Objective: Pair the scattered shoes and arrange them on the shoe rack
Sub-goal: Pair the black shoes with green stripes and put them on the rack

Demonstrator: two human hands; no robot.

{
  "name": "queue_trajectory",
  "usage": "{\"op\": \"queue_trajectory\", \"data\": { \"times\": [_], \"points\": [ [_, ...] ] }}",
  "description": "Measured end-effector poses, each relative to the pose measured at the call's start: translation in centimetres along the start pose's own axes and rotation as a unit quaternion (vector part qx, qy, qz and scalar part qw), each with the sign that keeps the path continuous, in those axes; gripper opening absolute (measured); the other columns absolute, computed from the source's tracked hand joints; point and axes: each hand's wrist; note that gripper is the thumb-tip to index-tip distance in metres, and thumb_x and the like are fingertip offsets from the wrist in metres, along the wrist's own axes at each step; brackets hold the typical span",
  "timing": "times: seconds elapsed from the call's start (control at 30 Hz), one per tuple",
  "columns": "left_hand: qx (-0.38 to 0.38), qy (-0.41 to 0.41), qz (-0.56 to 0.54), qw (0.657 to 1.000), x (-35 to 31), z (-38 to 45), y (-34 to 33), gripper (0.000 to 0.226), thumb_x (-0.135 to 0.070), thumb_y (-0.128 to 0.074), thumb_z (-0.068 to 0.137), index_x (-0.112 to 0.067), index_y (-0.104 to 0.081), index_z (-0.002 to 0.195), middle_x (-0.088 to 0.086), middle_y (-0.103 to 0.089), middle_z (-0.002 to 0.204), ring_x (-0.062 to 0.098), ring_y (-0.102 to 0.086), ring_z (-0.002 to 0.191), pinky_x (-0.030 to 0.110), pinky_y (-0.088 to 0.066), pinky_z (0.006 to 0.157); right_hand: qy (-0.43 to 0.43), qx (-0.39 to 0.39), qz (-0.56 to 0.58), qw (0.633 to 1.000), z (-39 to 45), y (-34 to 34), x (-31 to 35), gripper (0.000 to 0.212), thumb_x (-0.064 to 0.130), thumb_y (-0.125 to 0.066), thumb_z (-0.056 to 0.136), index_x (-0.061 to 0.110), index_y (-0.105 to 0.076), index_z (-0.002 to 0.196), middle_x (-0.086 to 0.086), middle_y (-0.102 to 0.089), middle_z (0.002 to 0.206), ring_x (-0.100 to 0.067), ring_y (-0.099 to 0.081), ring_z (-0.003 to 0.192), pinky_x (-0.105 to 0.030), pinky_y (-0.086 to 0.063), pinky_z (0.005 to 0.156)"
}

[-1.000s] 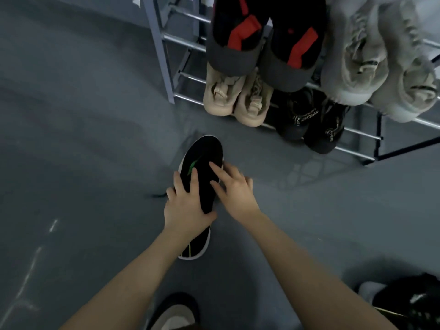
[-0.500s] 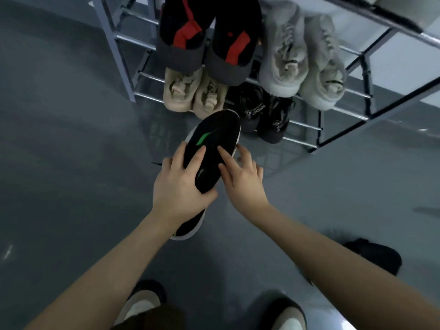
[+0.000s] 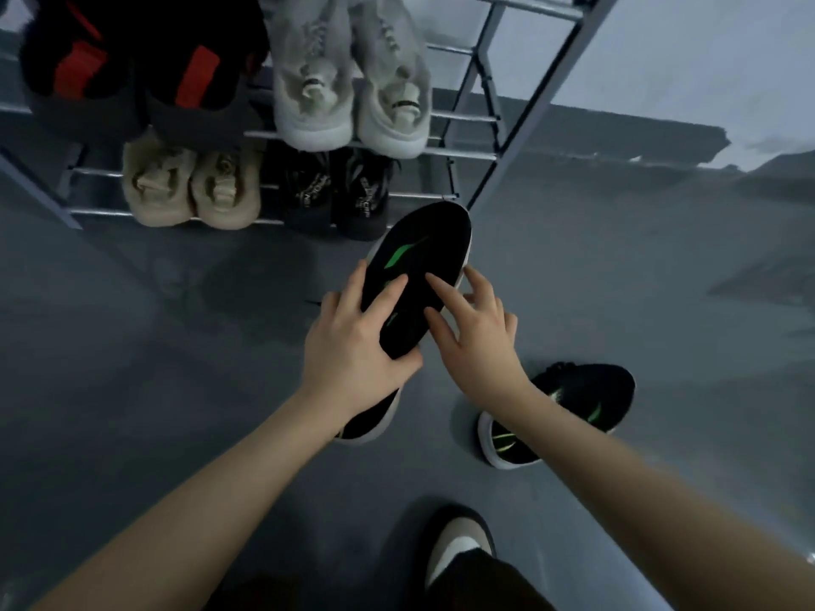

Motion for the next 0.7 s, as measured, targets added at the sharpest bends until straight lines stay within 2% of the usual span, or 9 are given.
{"op": "queue_trajectory", "data": {
  "times": [0.23, 0.37, 0.47, 0.57, 0.7],
  "points": [
    [0.086, -0.046, -0.036, 0.995, -1.3, 2.0, -6.7, 0.069, -0.033, -0.075, 0.07, -0.027, -0.048, 0.134, 0.014, -0.033, 0.148, 0.04, -0.045, 0.116, 0.044, -0.046, 0.085, -0.111, -0.028, 0.089, 0.989, -0.7, -2.4, -6.4, 0.042, 0.037, -0.046, 0.096, 0.037, -0.042, 0.137, -0.004, -0.022, 0.154, -0.02, -0.034, 0.132, -0.035, -0.015, 0.101],
    [0.116, -0.063, -0.017, 0.991, -1.8, 1.9, -10.1, 0.065, -0.035, -0.074, 0.073, -0.025, -0.051, 0.133, 0.018, -0.036, 0.145, 0.042, -0.048, 0.112, 0.045, -0.048, 0.081, -0.147, -0.029, 0.048, 0.988, -2.1, -3.6, -9.7, 0.042, 0.04, -0.042, 0.097, 0.038, -0.039, 0.139, -0.002, -0.025, 0.153, -0.025, -0.03, 0.134, -0.04, -0.015, 0.104],
    [0.126, -0.065, -0.004, 0.99, -2.3, 1.9, -12.3, 0.063, -0.034, -0.074, 0.073, -0.022, -0.053, 0.131, 0.021, -0.037, 0.144, 0.045, -0.05, 0.107, 0.047, -0.049, 0.08, -0.245, -0.043, 0.021, 0.968, -4.5, -4.5, -11.5, 0.043, 0.041, -0.04, 0.097, 0.035, -0.038, 0.14, -0.004, -0.024, 0.154, -0.031, -0.022, 0.137, -0.045, -0.012, 0.108],
    [0.137, -0.062, 0.01, 0.989, -2.6, 2.2, -14.1, 0.061, -0.032, -0.074, 0.073, -0.022, -0.053, 0.13, 0.024, -0.035, 0.144, 0.047, -0.048, 0.107, 0.049, -0.048, 0.079, -0.32, -0.037, 0.0, 0.947, -7.4, -5.4, -12.6, 0.05, 0.047, -0.04, 0.095, 0.036, -0.03, 0.143, -0.002, -0.011, 0.157, -0.032, -0.012, 0.14, -0.047, -0.009, 0.11],
    [0.184, -0.061, 0.072, 0.978, -2.9, 1.6, -16.2, 0.065, -0.036, -0.067, 0.08, -0.022, -0.042, 0.138, 0.027, -0.021, 0.149, 0.049, -0.038, 0.118, 0.053, -0.043, 0.09, -0.432, 0.005, 0.018, 0.902, -9.2, -6.0, -13.9, 0.074, 0.065, -0.038, 0.087, 0.042, 0.0, 0.146, -0.001, 0.016, 0.156, -0.035, 0.011, 0.142, -0.054, -0.001, 0.112]
  ]
}}
Point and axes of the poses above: each hand's wrist, its own z-axis towards the middle knuckle, its own y-axis out of the back of the hand, x = y × z
